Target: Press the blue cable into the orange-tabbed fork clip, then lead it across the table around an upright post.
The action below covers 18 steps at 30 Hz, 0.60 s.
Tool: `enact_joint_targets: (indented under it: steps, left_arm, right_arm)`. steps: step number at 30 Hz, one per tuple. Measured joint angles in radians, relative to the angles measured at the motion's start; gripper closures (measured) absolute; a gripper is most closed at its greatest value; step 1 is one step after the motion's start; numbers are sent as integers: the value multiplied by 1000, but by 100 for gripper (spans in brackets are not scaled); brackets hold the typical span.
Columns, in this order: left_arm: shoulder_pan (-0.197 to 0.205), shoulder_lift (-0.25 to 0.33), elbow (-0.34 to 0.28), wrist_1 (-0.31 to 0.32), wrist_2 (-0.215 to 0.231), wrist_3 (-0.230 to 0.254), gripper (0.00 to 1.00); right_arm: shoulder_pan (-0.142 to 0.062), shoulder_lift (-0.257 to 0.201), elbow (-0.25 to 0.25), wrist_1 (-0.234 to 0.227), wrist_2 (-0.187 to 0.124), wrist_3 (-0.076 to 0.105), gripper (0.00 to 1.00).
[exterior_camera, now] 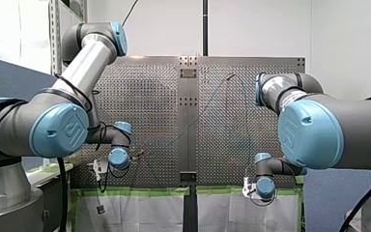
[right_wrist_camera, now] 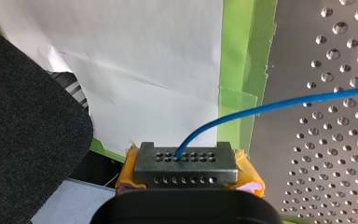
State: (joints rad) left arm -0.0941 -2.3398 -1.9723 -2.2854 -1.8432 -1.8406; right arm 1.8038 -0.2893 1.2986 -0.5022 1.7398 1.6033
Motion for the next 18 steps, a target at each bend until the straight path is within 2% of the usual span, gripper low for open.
enact_joint_targets:
  steps: [7,18]
  left_arm:
    - [28,-4,0,-4,33,-14,17]
    - [35,-49,0,-38,63,-35,17]
  right_arm:
    - [3,0,0,3,0,-1,100]
    - [6,0,0,5,0,-6,100]
